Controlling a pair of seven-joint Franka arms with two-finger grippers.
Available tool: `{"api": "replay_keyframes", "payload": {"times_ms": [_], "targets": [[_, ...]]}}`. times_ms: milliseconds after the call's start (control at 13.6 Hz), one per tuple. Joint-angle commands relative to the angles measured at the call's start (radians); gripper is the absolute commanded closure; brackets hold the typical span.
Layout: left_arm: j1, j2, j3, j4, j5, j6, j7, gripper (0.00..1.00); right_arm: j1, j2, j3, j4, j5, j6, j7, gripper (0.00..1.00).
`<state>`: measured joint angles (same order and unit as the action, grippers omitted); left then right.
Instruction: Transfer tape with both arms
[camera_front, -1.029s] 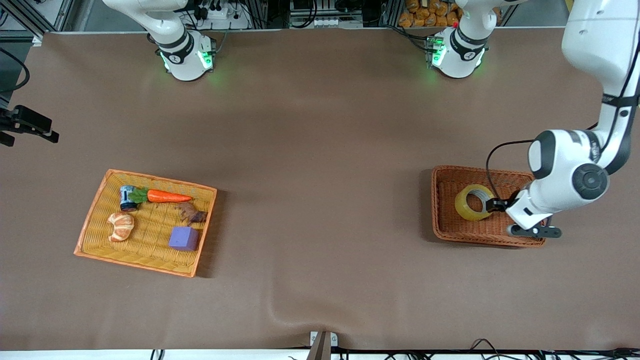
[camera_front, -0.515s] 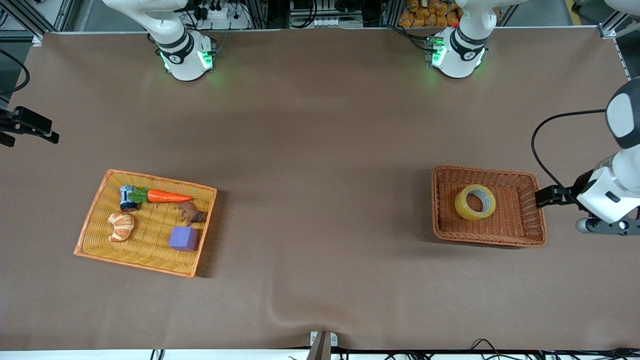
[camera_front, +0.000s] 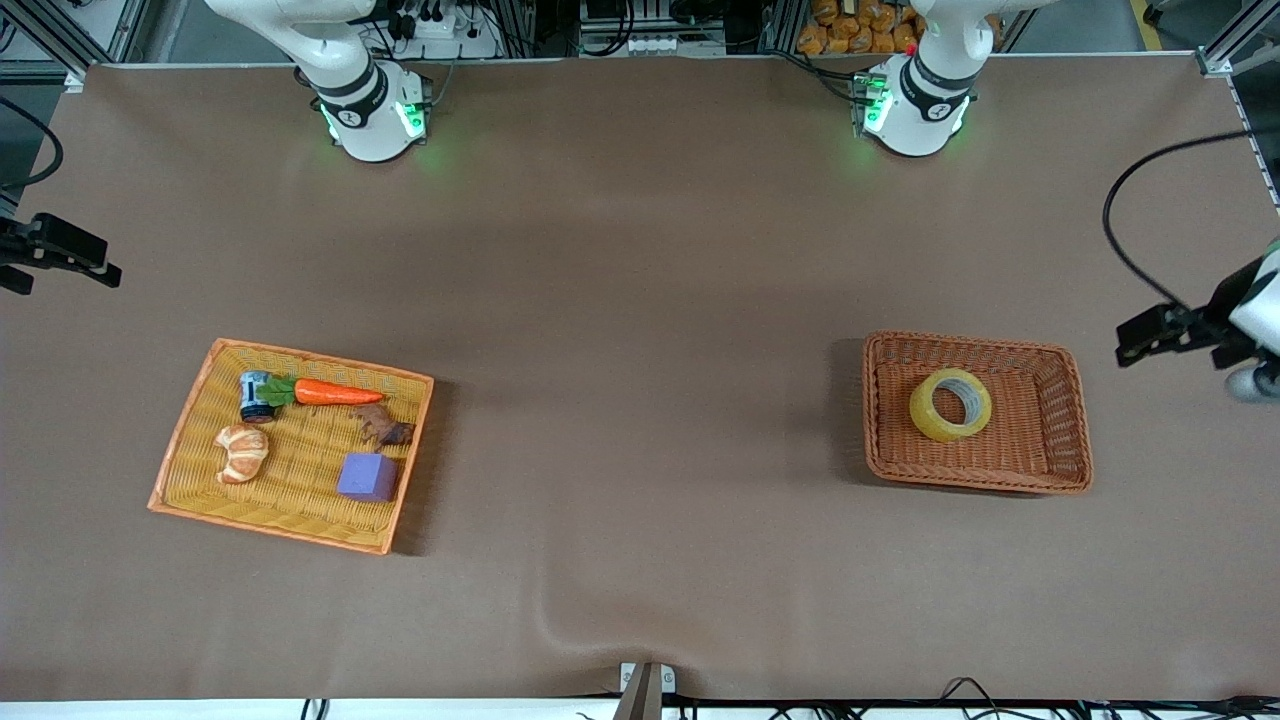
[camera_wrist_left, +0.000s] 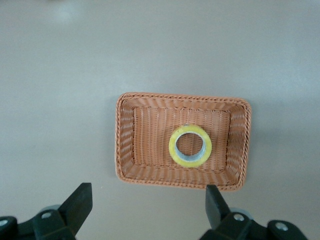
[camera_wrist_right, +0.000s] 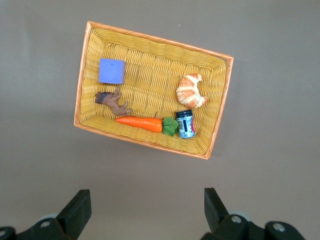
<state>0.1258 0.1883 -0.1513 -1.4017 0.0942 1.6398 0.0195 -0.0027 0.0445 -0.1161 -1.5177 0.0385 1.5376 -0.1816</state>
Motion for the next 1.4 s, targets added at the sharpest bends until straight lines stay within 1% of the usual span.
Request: {"api": "replay_keyframes", "payload": {"times_ms": [0, 221, 882, 1324], "targets": [[0.005, -0.038, 0.001, -0.019, -0.019, -0.034, 0.008, 0.00, -0.011, 0.005, 0.009, 0.010, 0.018, -0.007, -0.003, 0.00], [0.011, -0.055, 0.007, -0.022, -0.051, -0.054, 0.014, 0.00, -0.016, 0.005, 0.009, 0.010, 0.018, -0.004, -0.004, 0.00], [0.009, -0.095, 0.004, -0.054, -0.056, -0.057, 0.019, 0.00, -0.016, 0.006, 0.007, 0.011, 0.018, -0.007, -0.004, 0.00], [-0.026, -0.210, 0.015, -0.184, -0.073, -0.058, 0.007, 0.00, -0.017, 0.009, 0.007, 0.013, 0.017, -0.008, -0.006, 0.00]]}}
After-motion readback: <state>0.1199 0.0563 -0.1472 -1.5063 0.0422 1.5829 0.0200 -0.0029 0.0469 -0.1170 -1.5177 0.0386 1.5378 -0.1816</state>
